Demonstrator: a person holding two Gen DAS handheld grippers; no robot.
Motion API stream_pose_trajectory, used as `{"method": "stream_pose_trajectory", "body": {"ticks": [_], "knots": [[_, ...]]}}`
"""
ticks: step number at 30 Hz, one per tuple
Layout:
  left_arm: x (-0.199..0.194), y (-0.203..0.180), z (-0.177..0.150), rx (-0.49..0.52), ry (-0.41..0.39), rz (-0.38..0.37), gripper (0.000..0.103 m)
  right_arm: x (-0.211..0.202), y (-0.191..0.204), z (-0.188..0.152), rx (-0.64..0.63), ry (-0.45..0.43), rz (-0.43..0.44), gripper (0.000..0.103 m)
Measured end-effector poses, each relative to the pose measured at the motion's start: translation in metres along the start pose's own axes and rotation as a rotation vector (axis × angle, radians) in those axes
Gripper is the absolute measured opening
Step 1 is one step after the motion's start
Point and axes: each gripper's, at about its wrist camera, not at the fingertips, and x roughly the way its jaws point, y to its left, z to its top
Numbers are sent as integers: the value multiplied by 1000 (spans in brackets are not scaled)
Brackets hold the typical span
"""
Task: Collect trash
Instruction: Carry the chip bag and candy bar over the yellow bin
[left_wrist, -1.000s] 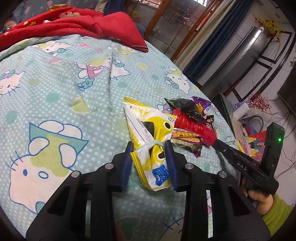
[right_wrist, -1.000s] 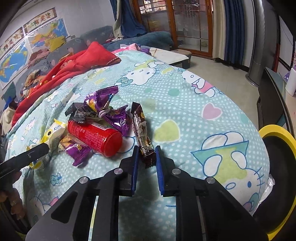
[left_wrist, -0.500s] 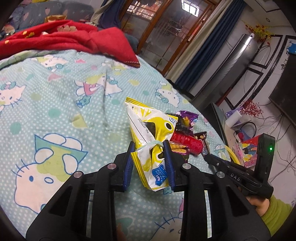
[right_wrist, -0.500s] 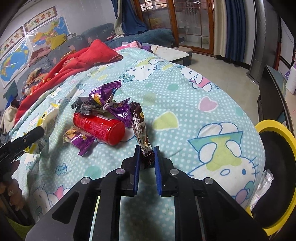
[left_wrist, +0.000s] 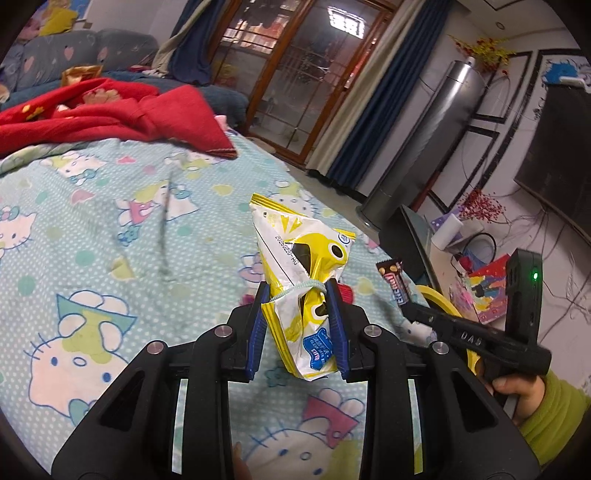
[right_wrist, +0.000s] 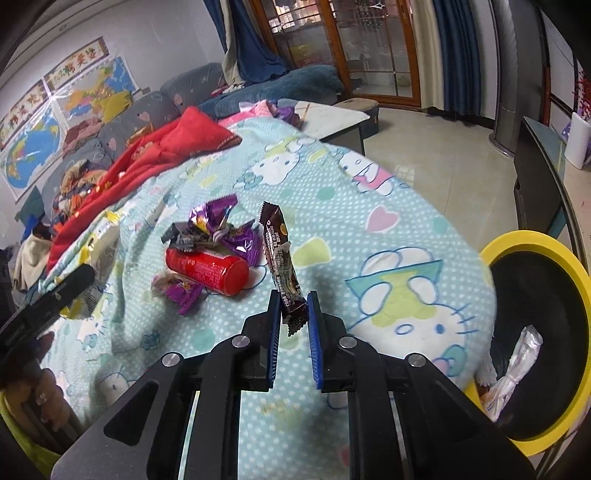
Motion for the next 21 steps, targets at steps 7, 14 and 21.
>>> {"method": "stream_pose_trajectory", "body": {"ticks": [7,14,21], "knots": [[0,-20,-5,47,0,-27,23,-25,-17,0,32,-40,-12,14],[0,-36,-8,82,4,-48,23,-54,-37,-5,68,-75,-30,14],[2,-55,-12,118,10,-76,23,-79,-55,-13,90,-117,-66,14]]}}
